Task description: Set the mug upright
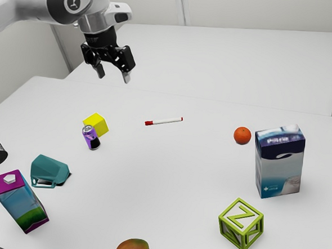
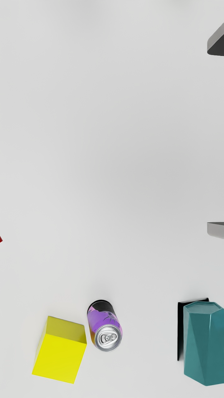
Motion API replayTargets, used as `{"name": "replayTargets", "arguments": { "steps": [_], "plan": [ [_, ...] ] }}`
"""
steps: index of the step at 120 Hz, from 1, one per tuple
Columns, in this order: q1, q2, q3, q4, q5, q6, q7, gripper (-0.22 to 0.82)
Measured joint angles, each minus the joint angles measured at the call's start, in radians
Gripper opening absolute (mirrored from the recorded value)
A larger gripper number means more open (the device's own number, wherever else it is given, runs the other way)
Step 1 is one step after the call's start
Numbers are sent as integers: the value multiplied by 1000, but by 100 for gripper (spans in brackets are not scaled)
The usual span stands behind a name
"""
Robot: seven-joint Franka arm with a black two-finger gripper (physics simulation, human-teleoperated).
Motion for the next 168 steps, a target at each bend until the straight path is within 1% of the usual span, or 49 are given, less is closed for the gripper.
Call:
{"name": "replayTargets", "arguments": {
  "steps": [20, 47, 68, 84, 98, 115, 144, 159, 168],
  "plan": [
    [2, -6, 0, -8, -1, -1, -3, 58],
    [11, -91, 12, -74, -3, -18, -8, 58],
    [113, -127, 12, -93, -16, -55, -4, 58],
    [166, -142, 15, -110, -34, -75, 7, 58],
    [248, -156, 18, -141, -62, -85, 32, 58],
    [318, -159, 26, -157, -84, -88, 78, 58],
    [414, -157, 62, -182, -99, -78, 196, 58],
    [462, -159, 70, -234, -108, -49, 266, 58],
    [474, -159, 88, -274, -116, -16, 311, 58]
  ]
}}
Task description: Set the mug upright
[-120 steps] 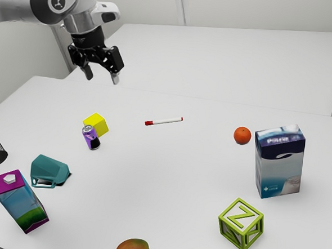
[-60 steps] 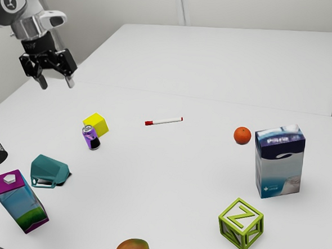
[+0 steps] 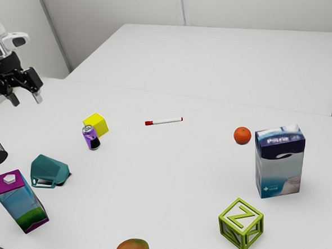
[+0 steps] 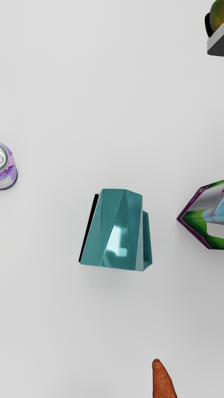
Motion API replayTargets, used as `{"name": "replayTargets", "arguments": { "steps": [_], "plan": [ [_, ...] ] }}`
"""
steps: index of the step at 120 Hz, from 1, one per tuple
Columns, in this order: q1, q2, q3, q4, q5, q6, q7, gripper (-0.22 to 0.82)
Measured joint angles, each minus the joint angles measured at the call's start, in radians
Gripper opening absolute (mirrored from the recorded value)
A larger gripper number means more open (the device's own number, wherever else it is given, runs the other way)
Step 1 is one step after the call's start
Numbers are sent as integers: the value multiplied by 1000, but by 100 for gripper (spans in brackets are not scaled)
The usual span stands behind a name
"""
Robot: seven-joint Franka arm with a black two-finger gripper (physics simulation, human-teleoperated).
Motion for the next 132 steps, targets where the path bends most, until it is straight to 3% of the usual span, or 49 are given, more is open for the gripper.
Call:
{"name": "replayTargets", "arguments": {
  "steps": [74, 132],
  "plan": [
    [61, 43, 124, -245, -121, 269, 329, 57],
    [92, 138, 153, -292, -237, 322, 480, 57]
  ]
}}
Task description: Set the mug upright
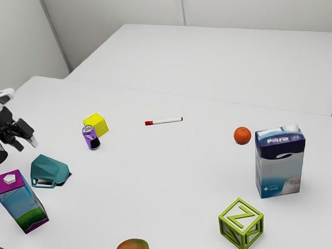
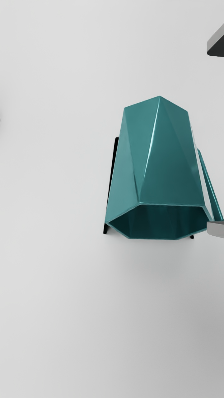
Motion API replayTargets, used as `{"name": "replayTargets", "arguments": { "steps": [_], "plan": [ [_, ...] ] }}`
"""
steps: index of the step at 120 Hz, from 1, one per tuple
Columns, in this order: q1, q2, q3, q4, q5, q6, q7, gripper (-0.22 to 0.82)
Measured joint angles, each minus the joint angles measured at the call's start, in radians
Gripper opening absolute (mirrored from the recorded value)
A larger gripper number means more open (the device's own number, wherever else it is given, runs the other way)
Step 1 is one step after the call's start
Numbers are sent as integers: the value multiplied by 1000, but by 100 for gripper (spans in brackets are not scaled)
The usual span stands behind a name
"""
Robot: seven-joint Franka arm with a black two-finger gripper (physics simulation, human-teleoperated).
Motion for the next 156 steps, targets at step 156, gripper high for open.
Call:
{"name": "replayTargets", "arguments": {
  "steps": [156],
  "plan": [
    [68, 134, 32, -113, -424, -6, 342, 30]
  ]
}}
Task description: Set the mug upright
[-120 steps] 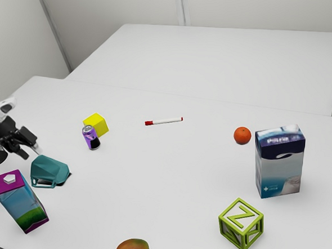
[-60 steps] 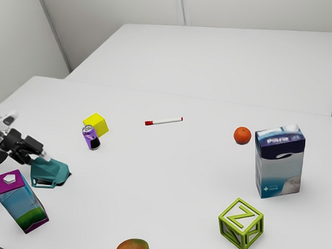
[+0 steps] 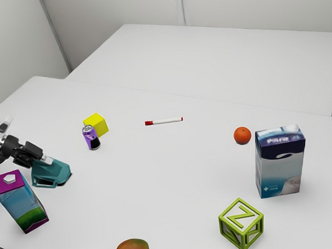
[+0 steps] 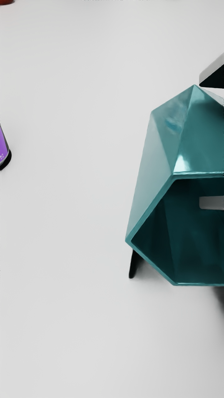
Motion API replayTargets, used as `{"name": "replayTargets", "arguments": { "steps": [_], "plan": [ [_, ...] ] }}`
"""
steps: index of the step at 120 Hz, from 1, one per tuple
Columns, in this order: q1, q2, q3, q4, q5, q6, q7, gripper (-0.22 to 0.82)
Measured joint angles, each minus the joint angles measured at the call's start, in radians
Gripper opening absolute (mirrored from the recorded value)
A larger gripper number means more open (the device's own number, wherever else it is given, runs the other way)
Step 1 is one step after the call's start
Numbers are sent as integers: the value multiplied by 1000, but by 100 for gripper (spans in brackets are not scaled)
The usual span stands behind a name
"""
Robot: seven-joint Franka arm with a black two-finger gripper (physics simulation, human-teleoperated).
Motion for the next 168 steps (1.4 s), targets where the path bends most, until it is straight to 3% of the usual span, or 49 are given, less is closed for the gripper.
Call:
{"name": "replayTargets", "arguments": {
  "steps": [47, 73, 112, 168],
  "plan": [
    [-17, -38, -1, 1, -8, -19, 64, -1],
    [-63, -62, -7, 3, -6, -10, 80, -13],
    [-181, -169, -5, 21, 106, 15, 32, -17],
    [-479, -222, -8, 107, 479, 35, -305, -17]
  ]
}}
